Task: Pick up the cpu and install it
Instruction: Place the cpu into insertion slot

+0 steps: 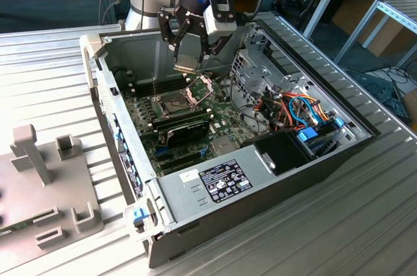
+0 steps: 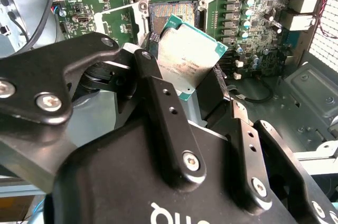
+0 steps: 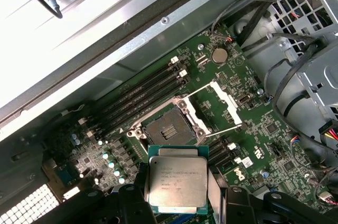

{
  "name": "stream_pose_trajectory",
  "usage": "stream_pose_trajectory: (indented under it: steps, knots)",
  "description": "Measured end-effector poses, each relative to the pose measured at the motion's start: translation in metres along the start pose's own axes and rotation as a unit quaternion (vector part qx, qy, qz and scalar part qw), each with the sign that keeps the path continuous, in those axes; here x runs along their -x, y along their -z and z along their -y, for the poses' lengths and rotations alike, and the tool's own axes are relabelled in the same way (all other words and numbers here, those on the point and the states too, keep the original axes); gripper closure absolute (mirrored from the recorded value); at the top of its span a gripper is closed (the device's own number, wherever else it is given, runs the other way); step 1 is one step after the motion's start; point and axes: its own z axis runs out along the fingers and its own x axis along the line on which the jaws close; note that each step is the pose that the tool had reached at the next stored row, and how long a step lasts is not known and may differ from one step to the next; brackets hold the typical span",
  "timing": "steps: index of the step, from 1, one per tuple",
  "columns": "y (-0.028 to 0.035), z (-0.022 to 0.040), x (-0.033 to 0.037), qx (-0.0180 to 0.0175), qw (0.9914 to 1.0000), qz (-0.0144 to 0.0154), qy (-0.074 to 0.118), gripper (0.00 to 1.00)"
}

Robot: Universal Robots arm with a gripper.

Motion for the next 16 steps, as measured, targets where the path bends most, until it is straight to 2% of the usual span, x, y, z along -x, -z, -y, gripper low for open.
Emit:
stream_pose_trajectory:
  steps: [13, 14, 16]
  knots:
    - [0.0, 0.0, 0.0, 0.0, 1.0, 0.0, 0.0, 0.46]
    - [-0.0001, 0.0, 0.0, 0.0002, 1.0, -0.0001, -0.003, 0.46]
    - [-0.0003, 0.0, 0.0, 0.0008, 0.9998, -0.0005, -0.02, 0.46]
